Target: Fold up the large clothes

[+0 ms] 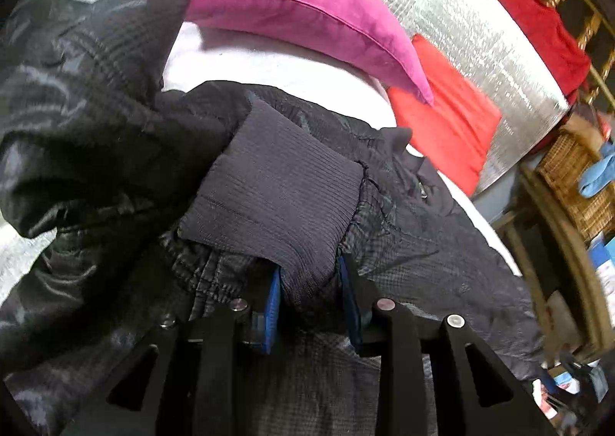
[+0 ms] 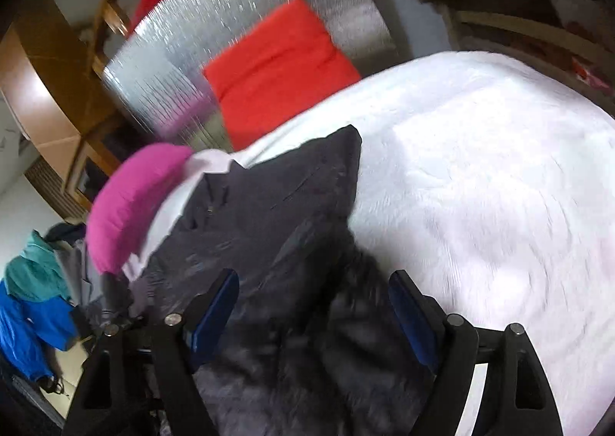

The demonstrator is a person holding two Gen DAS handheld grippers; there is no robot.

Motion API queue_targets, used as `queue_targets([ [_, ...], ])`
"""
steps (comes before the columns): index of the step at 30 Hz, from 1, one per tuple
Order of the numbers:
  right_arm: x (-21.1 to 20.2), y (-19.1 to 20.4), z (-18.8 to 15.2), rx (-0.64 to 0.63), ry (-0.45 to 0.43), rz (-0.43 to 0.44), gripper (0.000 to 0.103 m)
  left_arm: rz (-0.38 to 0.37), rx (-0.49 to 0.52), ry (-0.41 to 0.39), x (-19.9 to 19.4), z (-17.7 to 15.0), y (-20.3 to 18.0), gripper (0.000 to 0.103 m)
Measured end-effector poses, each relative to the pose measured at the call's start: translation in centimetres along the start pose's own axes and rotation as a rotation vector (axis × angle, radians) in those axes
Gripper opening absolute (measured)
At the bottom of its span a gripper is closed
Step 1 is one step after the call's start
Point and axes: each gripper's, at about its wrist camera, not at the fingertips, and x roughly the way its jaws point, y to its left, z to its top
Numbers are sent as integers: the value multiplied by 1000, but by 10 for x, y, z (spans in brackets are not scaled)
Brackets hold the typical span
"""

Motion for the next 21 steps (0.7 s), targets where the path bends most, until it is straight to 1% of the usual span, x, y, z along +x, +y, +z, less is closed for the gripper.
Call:
queue_targets([
  [2,30,-1,11,-9,98,-21,83,-5,-2,1,3,0,-1,32],
  [4,50,0,12,-28,169,16,83,-5,0,0,3,-1,-2,32],
  [5,57,5,11,-54,202,34,78,-7,-2,0,3,-1,-1,32],
  [6,58,11,10,-97,217,15,44,-10,-3,-1,2,-1,-1,32],
  [7,55,19,8,-139,224,-6,33,-11,-3,-1,4,-1,-1,32],
  [9,38,37,8,-228,166,-55,27,-14,0,-1,5,-1,-3,32],
  [10,33,43,8,-275,130,-97,27,-19,5,1,4,-1,-3,33],
  [11,37,42,7,-292,140,-125,27,-26,16,7,5,-2,-5,33],
  [12,51,35,3,-287,180,-155,27,-26,23,9,7,-2,-6,33],
  [13,62,28,-2,-280,211,-176,33,-25,32,13,7,-2,-8,34],
  [14,62,23,-3,-262,185,-163,36,-22,33,12,7,-2,-8,34],
  [15,56,19,0,-227,169,-144,45,-23,27,13,7,-1,-7,34],
  [16,50,13,4,-177,159,-118,59,-24,21,14,7,-1,-6,33],
  [17,44,8,7,-147,152,-104,66,-21,23,15,8,-1,-6,33],
  [18,36,2,12,-113,133,-85,69,-16,29,14,8,-1,-7,33],
  [20,24,-9,25,-42,88,-49,70,-13,32,14,9,-1,-8,33],
  [21,23,-15,35,5,70,-26,73,-13,32,14,9,-1,-8,33],
])
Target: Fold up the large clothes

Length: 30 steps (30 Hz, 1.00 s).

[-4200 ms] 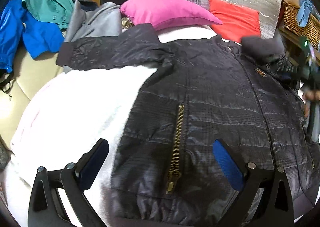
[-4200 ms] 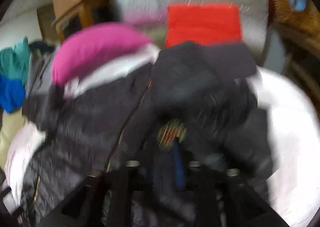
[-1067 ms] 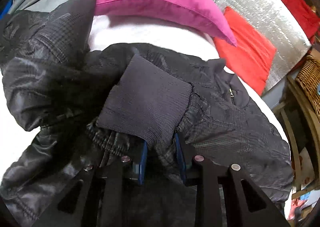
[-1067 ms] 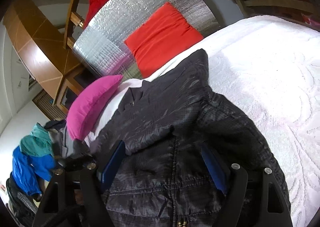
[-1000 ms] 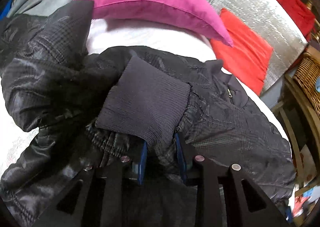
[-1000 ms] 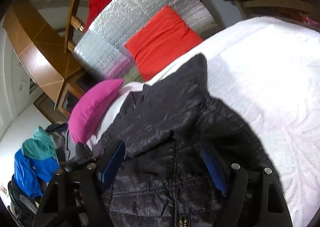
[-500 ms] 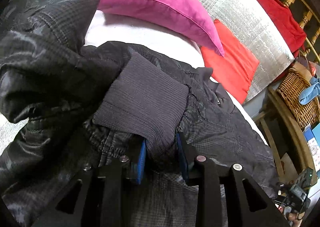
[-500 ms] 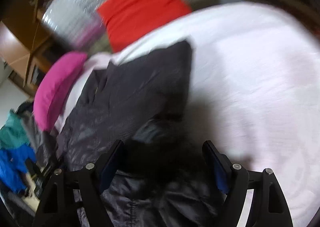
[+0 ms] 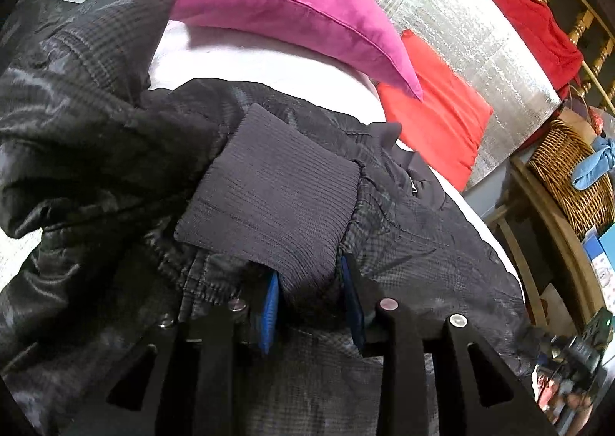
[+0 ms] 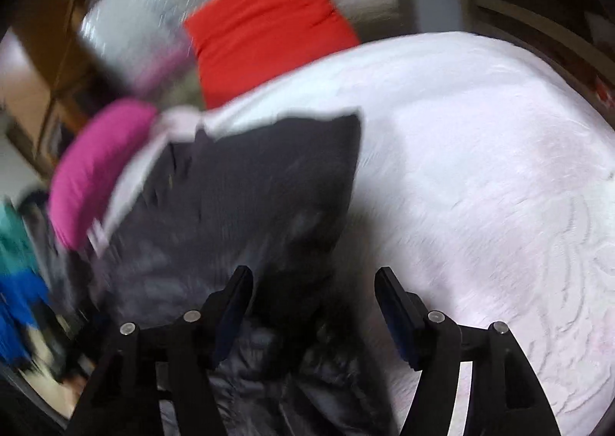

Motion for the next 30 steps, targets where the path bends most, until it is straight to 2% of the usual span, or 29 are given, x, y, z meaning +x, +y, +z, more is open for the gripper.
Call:
queue_targets([
  [2,8,-11,17,67,2,37,74,1,1,-1,0,0,0,33],
  [6,45,-11,36,108,80,61,74,2,2,-2,0,0,0,33],
  [7,52,-5,40,82,95,63,59,3,3,-3,1,-1,-1,33],
  [8,53,7,44,16,92,26,33,3,3,-3,1,-1,-1,33],
  [9,52,18,44,-36,75,-7,13,2,4,-3,1,0,-1,33],
  [11,51,32,43,-142,35,-87,9,2,7,-4,2,0,-1,34],
  [12,61,29,39,-152,52,-134,10,-8,12,0,3,-1,-2,35],
  [14,76,15,29,-144,85,-170,10,-18,37,7,5,-1,-6,36],
  [16,67,13,26,-152,45,-170,13,-15,36,8,5,-1,-6,36],
  [17,62,14,26,-143,38,-166,18,-17,30,9,5,-1,-5,36],
  [20,28,21,24,-148,-37,-197,44,-13,32,9,5,-1,-5,35],
  [22,16,42,23,-165,-59,-183,79,-15,30,10,6,0,-5,35],
  [23,10,48,19,-186,-59,-182,83,-16,30,10,6,-1,-5,35],
  [25,8,53,5,-212,-15,-190,85,-17,29,10,6,0,-4,35],
  [29,19,27,-19,-122,100,-153,85,-19,26,9,5,0,-4,35],
  [30,21,24,-21,-107,122,-108,72,-19,26,9,5,-1,-4,35],
])
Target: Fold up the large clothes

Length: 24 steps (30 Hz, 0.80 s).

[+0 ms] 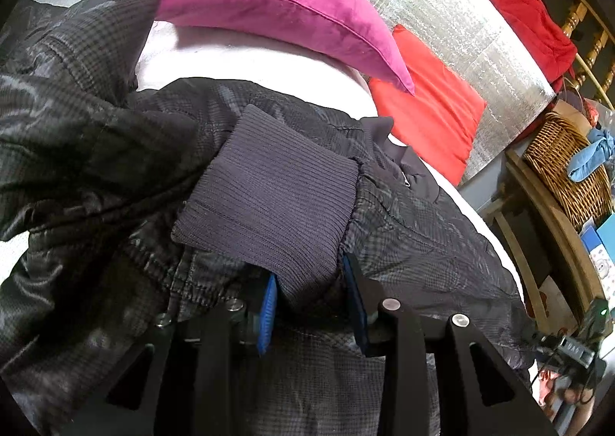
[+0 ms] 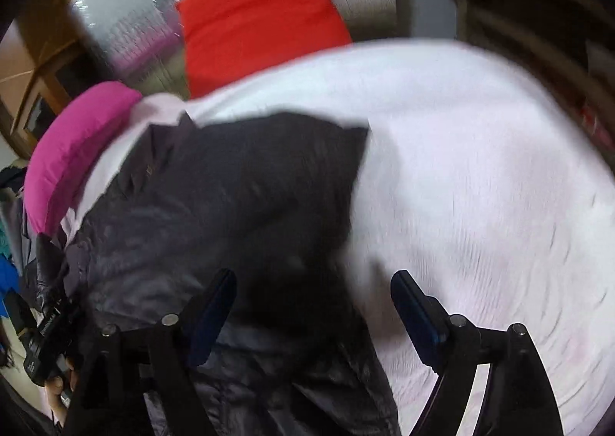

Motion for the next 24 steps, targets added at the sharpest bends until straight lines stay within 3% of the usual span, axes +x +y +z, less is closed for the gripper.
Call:
queue_targets([
  [1,2,2,-2,-16,26,43,34,0,0,0,0,0,0,35],
  [4,-6,30,-6,-196,-3,-51,27,4,4,0,0,0,-1,35],
  [9,9,18,-10,-164,-16,-80,27,-9,20,5,0,-1,-4,36],
  [11,2,21,-8,-173,-20,-99,32,-8,15,6,-1,-1,-3,36],
  [13,-17,20,-11,-167,-40,-129,53,-5,15,5,-1,-1,-3,36],
  [16,-52,31,-13,-181,-149,-187,54,-3,14,4,-1,-1,-3,36],
  [19,-80,57,-20,-218,-244,-90,62,-2,15,5,-1,-1,-4,36],
  [21,-77,68,-26,-237,-230,-28,68,-2,15,5,-1,-1,-4,36],
  [24,-35,60,-32,-190,-106,-14,68,-3,13,5,-1,-1,-4,35],
])
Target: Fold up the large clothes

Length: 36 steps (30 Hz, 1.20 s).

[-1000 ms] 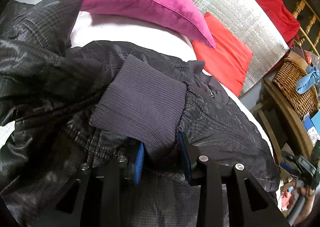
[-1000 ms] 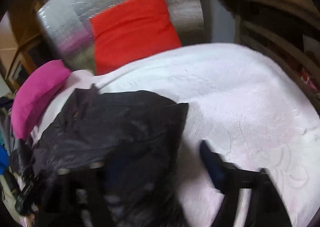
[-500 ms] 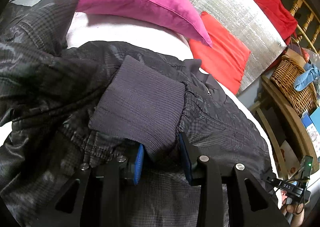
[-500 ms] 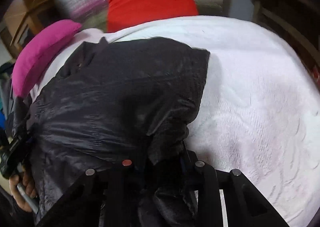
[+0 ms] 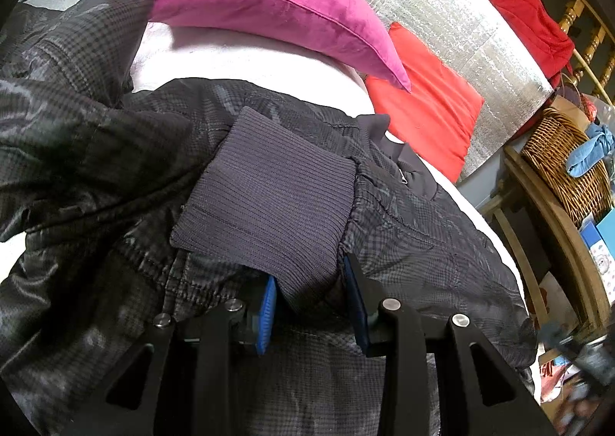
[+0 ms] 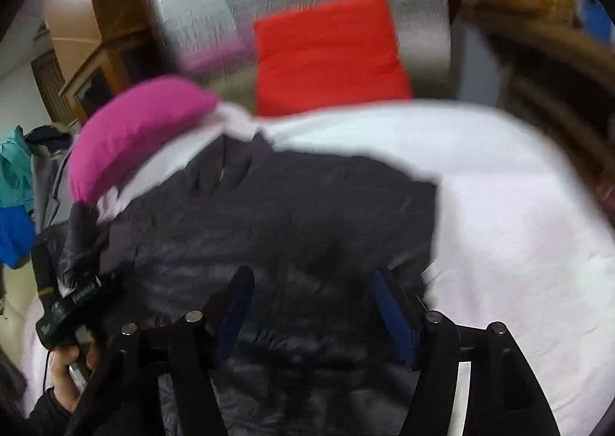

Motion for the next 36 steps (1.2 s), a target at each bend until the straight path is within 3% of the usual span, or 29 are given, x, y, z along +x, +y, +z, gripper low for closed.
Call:
queue_targets([
  [2,26,-18,-9,83,66,18,62,-1,-1,1,0,0,0,35],
  [9,30,-13,-2,45,60,-3,62,56,35,-53,-22,-2,-15,34],
  [12,32,-14,-5,39,53,-7,62,94,-12,13,-13,-8,-9,35],
  [14,28,-11,-8,18,57,-27,63,74,-36,19,-11,-4,-4,36],
  [19,30,5,-2,-37,77,-52,76,99,-38,20,-20,-4,-7,40],
  [23,38,7,-2,-48,89,-58,77,112,-57,-13,-38,-2,-13,44],
  [27,34,9,2,-42,94,-47,77,173,-32,-56,-50,-5,-25,44],
  [33,42,12,-2,-77,111,-62,78,200,-69,-37,-52,-7,-21,47],
  [36,46,14,-2,-75,109,-69,79,198,-80,-6,-44,3,-14,57],
])
